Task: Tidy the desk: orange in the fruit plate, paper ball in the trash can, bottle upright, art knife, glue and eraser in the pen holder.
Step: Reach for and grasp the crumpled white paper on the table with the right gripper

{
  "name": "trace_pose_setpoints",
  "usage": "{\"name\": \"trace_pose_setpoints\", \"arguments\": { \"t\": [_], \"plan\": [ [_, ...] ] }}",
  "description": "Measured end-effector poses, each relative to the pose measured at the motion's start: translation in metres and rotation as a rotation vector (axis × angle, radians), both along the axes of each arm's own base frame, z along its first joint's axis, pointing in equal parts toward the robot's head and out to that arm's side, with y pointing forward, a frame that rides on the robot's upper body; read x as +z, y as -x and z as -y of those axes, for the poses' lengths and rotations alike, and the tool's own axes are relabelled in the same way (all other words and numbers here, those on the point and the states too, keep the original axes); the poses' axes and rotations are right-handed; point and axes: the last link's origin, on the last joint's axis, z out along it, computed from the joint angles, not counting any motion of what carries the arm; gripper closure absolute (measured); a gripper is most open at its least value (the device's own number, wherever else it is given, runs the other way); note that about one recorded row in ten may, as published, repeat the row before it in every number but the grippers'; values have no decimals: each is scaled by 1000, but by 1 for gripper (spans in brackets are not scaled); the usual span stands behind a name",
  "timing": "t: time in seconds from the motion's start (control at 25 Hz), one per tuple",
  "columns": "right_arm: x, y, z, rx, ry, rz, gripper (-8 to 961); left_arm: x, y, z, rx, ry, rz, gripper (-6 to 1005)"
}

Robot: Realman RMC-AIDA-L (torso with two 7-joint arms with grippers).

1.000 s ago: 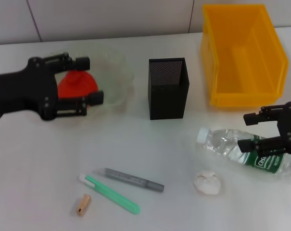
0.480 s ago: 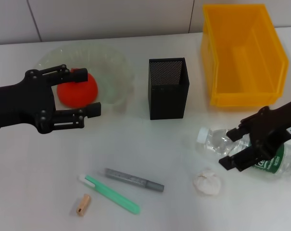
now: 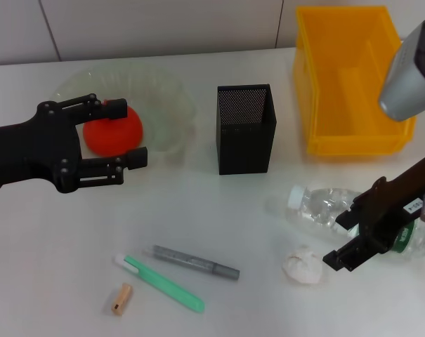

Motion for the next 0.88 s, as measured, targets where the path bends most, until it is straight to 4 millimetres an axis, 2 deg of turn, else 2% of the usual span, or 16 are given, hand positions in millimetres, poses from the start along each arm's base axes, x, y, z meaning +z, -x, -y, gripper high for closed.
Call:
{"name": "trace_pose_setpoints", "arguments": {
  "t": [0.32,0.88],
  "plan": [
    [-22,-1,-2,18,39,30,183,-3,-1,0,-2,5,-2,183],
    [-42,-5,-11,6,76,61,224,-10,5,5,19,30,-15,186]
  ]
}}
